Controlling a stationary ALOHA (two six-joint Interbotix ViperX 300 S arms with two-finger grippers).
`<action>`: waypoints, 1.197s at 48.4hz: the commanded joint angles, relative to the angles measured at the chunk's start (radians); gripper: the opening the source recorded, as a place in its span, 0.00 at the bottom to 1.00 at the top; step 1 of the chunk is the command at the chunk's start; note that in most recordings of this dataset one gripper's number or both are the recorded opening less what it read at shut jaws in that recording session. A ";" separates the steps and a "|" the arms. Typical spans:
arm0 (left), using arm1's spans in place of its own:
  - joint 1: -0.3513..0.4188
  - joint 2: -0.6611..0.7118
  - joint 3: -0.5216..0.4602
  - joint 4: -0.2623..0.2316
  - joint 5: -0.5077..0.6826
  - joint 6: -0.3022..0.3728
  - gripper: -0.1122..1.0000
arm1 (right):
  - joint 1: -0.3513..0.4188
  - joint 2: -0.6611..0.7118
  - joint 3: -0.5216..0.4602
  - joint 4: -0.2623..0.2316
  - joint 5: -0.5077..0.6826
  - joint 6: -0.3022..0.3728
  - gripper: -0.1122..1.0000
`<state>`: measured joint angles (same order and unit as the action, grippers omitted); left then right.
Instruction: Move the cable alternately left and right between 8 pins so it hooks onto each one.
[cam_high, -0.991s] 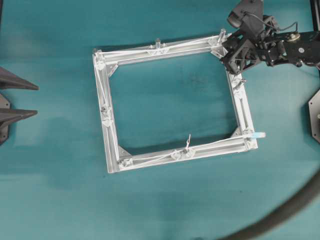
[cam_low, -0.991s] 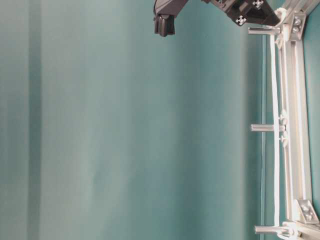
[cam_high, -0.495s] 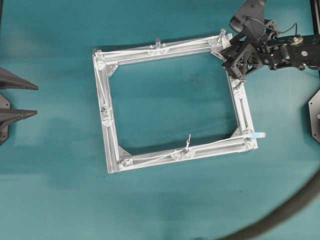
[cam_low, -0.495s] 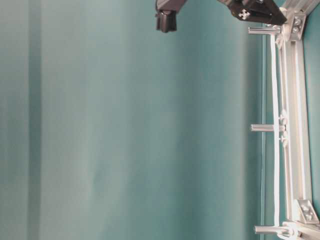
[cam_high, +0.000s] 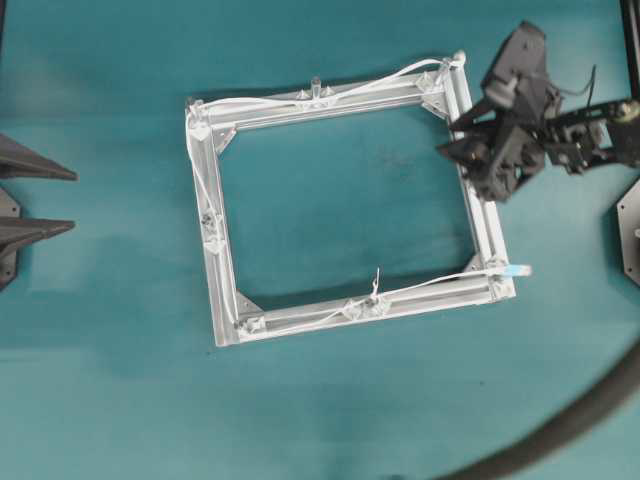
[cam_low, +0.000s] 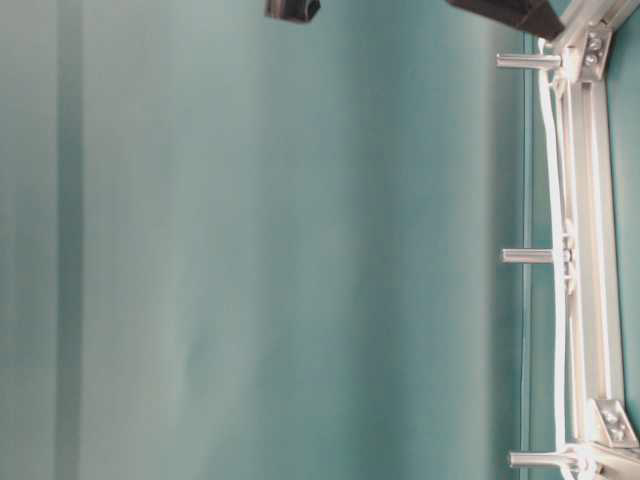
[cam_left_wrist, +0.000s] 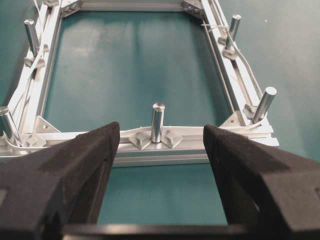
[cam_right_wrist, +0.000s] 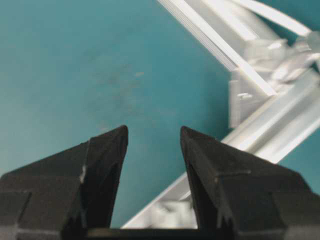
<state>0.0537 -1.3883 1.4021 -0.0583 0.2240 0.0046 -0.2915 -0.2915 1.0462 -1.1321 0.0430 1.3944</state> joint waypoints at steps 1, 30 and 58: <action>-0.003 0.009 -0.011 0.003 -0.006 0.003 0.72 | 0.031 -0.051 0.008 -0.002 -0.005 -0.002 0.53; -0.002 0.008 -0.011 0.003 -0.005 0.003 0.72 | 0.040 -0.529 0.173 -0.072 -0.046 -0.196 0.53; -0.002 0.008 -0.011 0.003 -0.005 0.003 0.72 | 0.041 -0.796 0.288 -0.037 -0.187 -0.219 0.53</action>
<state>0.0537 -1.3883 1.4021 -0.0568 0.2240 0.0031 -0.2516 -1.0661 1.3392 -1.1720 -0.1365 1.1750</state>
